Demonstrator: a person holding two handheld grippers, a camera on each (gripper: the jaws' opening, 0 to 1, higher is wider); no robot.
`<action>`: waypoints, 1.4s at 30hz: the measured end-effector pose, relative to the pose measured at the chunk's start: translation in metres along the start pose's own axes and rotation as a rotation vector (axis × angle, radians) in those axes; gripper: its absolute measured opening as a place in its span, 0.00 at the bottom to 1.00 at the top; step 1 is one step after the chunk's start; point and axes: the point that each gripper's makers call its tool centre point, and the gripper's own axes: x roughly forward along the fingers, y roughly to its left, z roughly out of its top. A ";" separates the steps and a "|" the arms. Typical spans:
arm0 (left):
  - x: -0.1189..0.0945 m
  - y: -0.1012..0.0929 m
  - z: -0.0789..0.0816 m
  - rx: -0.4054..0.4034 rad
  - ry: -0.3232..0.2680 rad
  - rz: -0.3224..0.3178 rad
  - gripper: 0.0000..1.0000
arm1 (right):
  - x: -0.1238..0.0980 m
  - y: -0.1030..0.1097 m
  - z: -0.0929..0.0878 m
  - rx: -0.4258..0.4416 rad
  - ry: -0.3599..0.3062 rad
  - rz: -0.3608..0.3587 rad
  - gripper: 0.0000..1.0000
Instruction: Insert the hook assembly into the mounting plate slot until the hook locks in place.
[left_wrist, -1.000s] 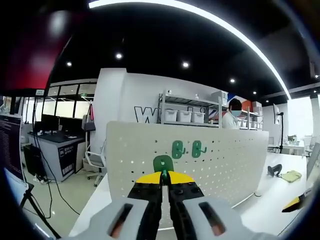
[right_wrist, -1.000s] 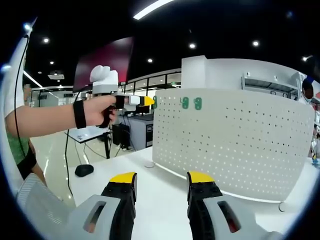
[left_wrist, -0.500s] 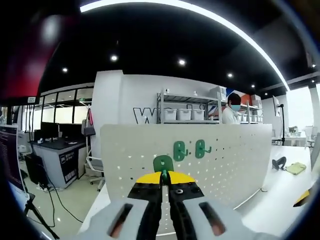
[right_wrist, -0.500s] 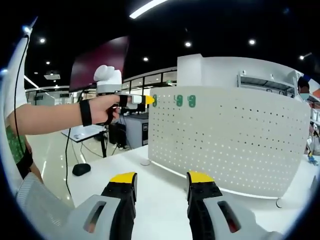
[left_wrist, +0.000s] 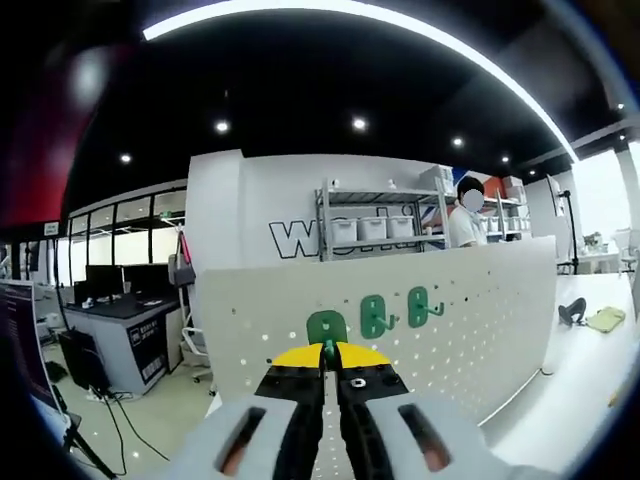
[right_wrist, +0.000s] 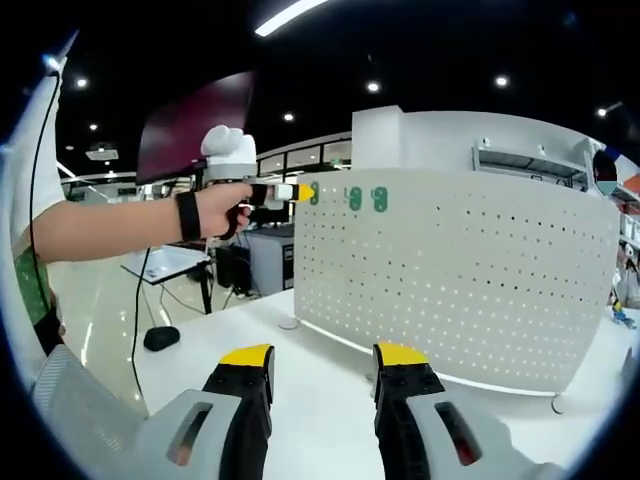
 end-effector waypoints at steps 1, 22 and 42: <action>0.001 0.000 0.000 0.000 -0.001 -0.001 0.03 | 0.000 0.000 0.000 0.001 0.002 -0.002 0.40; 0.040 0.006 0.005 0.047 -0.022 0.018 0.03 | -0.005 -0.014 -0.005 0.007 0.020 -0.042 0.40; 0.051 0.007 -0.006 0.038 0.007 0.037 0.03 | -0.005 -0.020 -0.009 0.003 0.040 -0.060 0.39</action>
